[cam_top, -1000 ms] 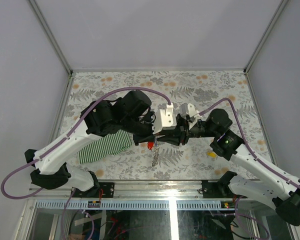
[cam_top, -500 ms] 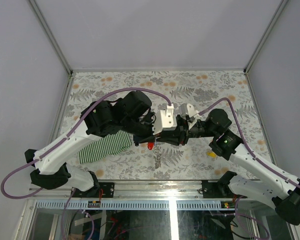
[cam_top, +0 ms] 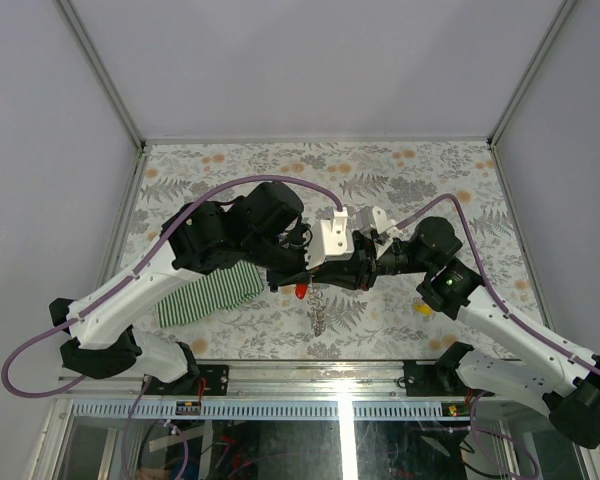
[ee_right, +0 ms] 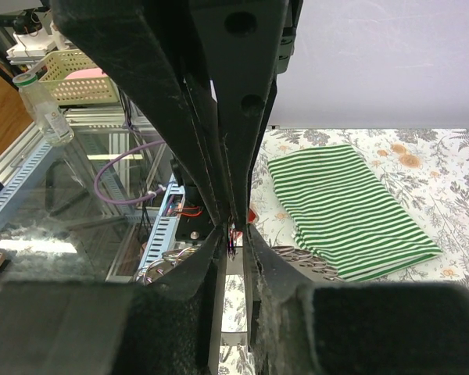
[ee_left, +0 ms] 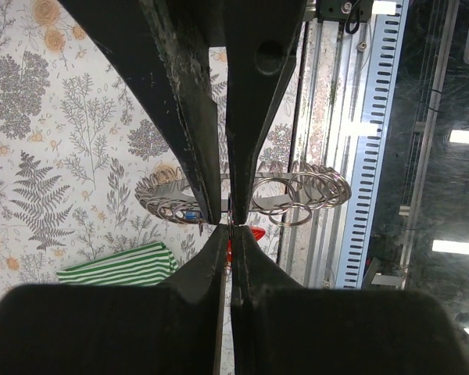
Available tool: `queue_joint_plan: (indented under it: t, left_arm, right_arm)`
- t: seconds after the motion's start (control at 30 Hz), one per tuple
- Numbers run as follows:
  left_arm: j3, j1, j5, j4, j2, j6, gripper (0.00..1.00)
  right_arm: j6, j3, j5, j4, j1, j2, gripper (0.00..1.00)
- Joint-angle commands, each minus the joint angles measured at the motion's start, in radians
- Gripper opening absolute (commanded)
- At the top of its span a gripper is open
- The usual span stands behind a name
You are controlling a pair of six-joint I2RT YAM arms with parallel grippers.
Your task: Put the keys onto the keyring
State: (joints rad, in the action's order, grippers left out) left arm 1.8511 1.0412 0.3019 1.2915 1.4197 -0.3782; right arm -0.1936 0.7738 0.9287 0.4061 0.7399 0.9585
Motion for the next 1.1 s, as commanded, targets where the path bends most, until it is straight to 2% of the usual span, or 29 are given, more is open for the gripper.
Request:
queue_joint_plan:
  t: [0.0, 0.33, 0.4, 0.5, 0.63, 0.7, 0.87, 0.93, 1.07]
  left_arm:
    - [0.005, 0.015, 0.007, -0.057, -0.027, 0.001, 0.00]
    - [0.004, 0.017, 0.001, -0.073, -0.037, 0.007, 0.00]
    - [0.003, 0.018, -0.001, -0.074, -0.038, 0.008, 0.00]
    - [0.003, 0.017, -0.006, -0.075, -0.038, 0.007, 0.00]
    - [-0.004, 0.017, -0.029, -0.088, -0.047, 0.010, 0.00]
    - [-0.016, 0.017, -0.043, -0.111, -0.064, 0.015, 0.05]
    - [-0.073, 0.017, -0.081, -0.208, -0.139, 0.039, 0.26]
    - [-0.109, 0.017, -0.089, -0.264, -0.178, 0.049, 0.30]
    - [-0.218, 0.017, -0.095, -0.411, -0.276, 0.068, 0.33]
  right_arm:
    - [-0.010, 0.008, -0.014, 0.068, 0.005, 0.014, 0.18]
    - [-0.014, 0.007, -0.011, 0.073, 0.005, 0.018, 0.21]
    - [-0.015, 0.007, -0.008, 0.073, 0.006, 0.018, 0.15]
    - [-0.015, 0.007, -0.004, 0.073, 0.006, 0.016, 0.01]
    - [-0.015, 0.001, -0.017, 0.080, 0.005, -0.007, 0.00]
    - [-0.023, 0.003, -0.030, 0.091, 0.005, -0.026, 0.00]
    - [-0.025, 0.034, -0.055, 0.079, 0.005, -0.076, 0.00]
    - [-0.026, 0.047, -0.070, 0.072, 0.005, -0.099, 0.00]
    - [-0.024, 0.097, -0.101, 0.022, 0.005, -0.125, 0.00]
